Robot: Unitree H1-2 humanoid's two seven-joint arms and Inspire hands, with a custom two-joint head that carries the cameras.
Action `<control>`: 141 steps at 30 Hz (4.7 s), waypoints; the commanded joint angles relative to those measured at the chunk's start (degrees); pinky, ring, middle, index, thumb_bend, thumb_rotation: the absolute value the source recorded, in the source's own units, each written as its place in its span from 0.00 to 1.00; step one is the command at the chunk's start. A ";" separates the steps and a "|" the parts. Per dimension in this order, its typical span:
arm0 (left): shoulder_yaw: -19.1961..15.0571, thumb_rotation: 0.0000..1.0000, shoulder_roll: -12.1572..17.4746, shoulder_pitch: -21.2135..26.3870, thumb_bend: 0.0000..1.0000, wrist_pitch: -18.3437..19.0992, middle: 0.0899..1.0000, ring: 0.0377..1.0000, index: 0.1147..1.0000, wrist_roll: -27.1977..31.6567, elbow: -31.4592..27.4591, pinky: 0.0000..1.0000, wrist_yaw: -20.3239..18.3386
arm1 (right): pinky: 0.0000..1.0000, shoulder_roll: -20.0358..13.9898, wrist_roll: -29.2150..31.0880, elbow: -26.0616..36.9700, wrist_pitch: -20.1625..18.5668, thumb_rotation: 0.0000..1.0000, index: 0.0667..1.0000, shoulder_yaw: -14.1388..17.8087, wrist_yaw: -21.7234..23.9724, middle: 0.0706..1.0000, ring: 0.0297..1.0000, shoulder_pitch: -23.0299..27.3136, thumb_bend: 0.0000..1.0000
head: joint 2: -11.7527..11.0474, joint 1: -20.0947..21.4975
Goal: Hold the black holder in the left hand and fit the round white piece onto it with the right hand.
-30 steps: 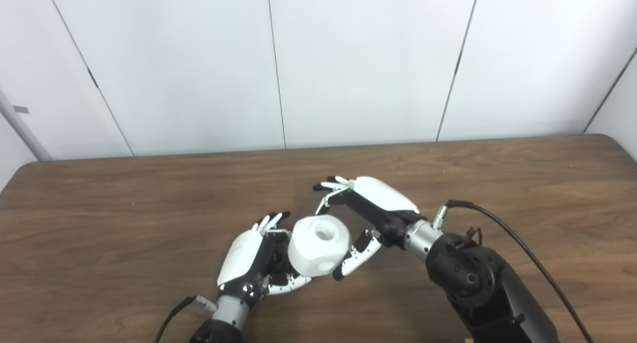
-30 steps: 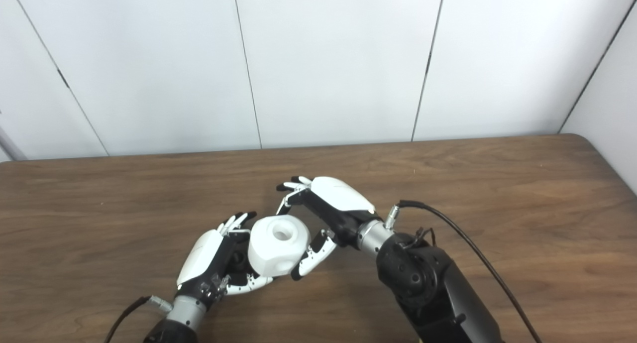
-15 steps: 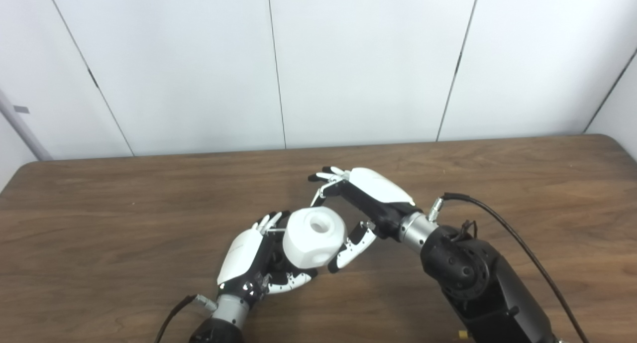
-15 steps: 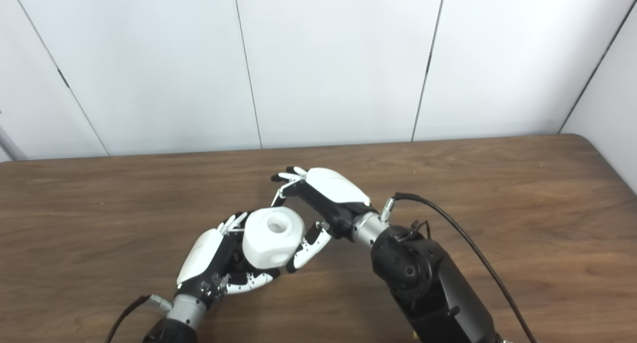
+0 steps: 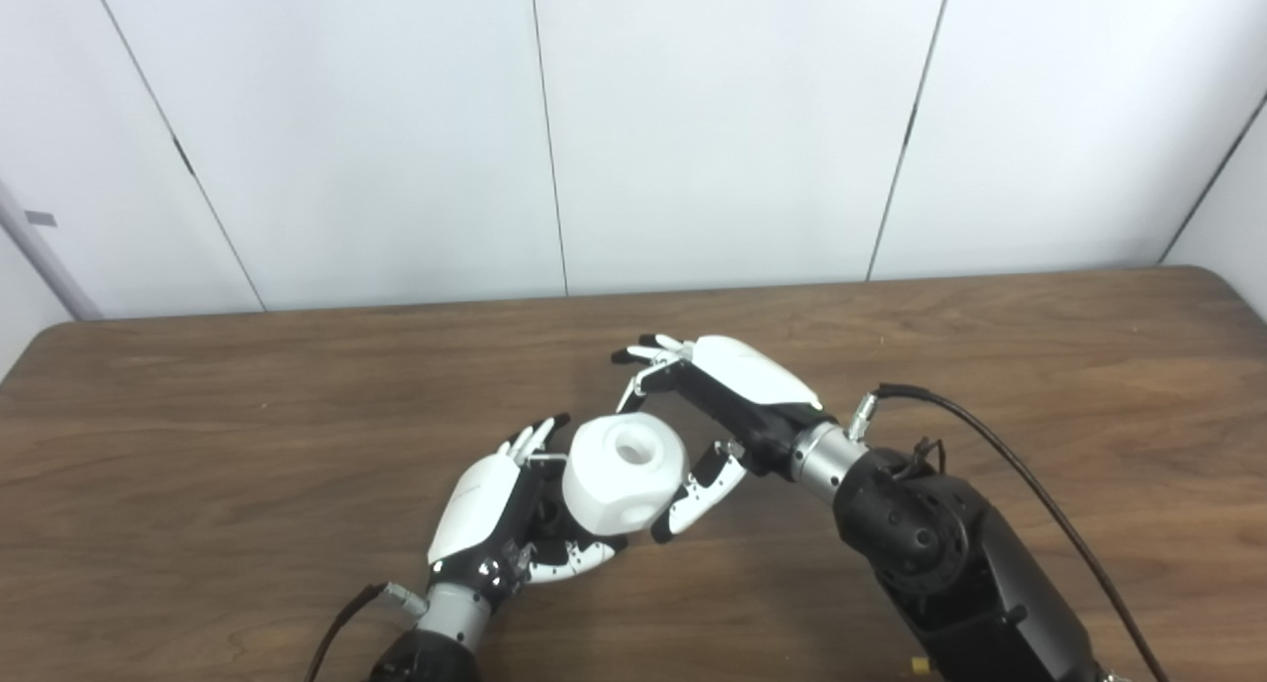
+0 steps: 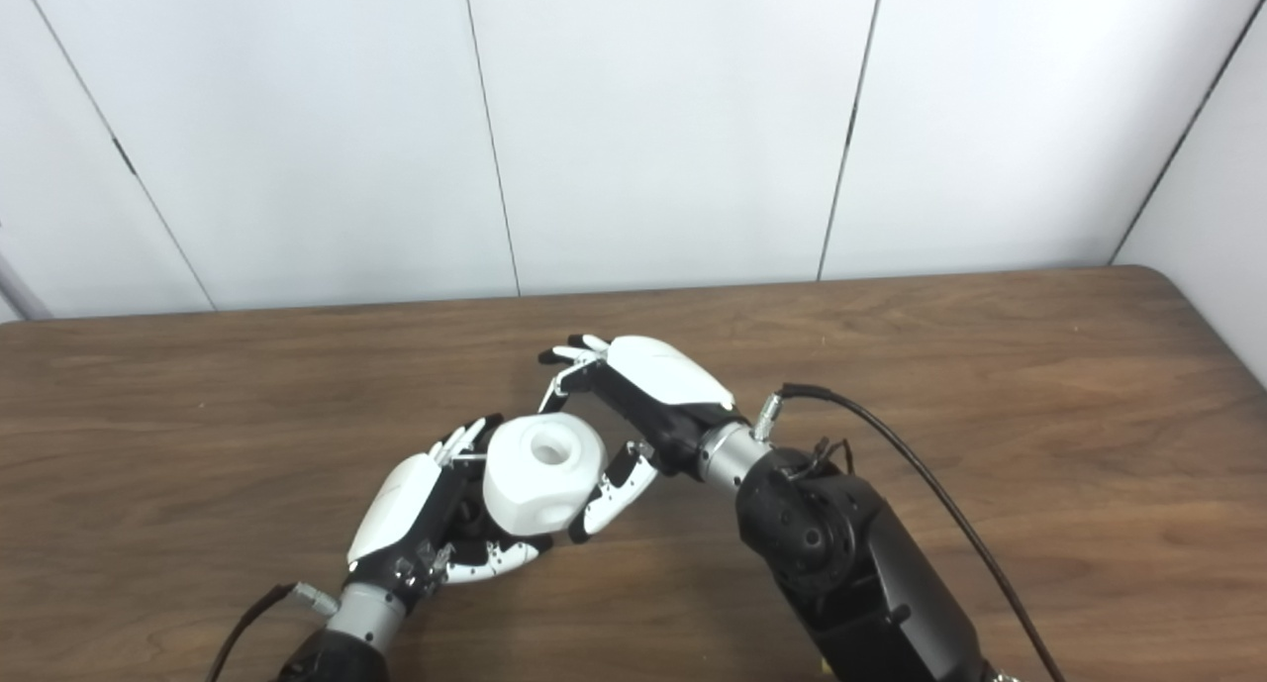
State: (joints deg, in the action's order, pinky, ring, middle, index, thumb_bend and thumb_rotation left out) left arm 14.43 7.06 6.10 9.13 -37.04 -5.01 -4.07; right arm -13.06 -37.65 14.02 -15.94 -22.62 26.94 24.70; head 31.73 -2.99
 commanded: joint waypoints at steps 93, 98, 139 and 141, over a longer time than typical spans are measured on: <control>-3.98 0.00 5.81 -1.02 0.95 2.64 0.99 1.00 0.51 2.59 -3.98 1.00 -1.48 | 1.00 3.39 0.03 -3.93 6.46 0.13 0.44 -0.11 -3.32 0.90 0.98 5.27 0.51 | -2.22 -2.64; -4.42 0.00 6.24 -1.62 0.94 2.95 0.99 1.00 0.52 2.78 -4.52 1.00 -1.71 | 1.00 3.52 0.37 -4.14 6.67 0.13 0.44 -0.01 -3.24 0.90 0.98 5.42 0.51 | -2.25 -2.97; -5.49 0.04 3.91 -6.79 0.52 4.00 0.95 1.00 0.42 2.17 -6.98 1.00 1.62 | 1.00 5.40 2.84 -6.55 8.45 0.13 0.44 -2.21 -2.58 0.90 0.99 7.82 0.51 | -0.56 -6.43; -5.46 0.04 3.73 -6.86 0.52 4.01 0.94 1.00 0.42 2.32 -6.98 1.00 1.81 | 1.00 5.54 2.93 -6.54 8.51 0.13 0.44 -2.32 -2.65 0.90 0.99 7.83 0.51 | -0.45 -6.55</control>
State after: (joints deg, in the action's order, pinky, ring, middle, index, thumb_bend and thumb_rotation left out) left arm 9.02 10.69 -0.34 12.79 -34.27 -12.09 -2.57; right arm -8.46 -35.32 6.00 -9.05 -25.11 25.13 29.61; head 31.20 -9.49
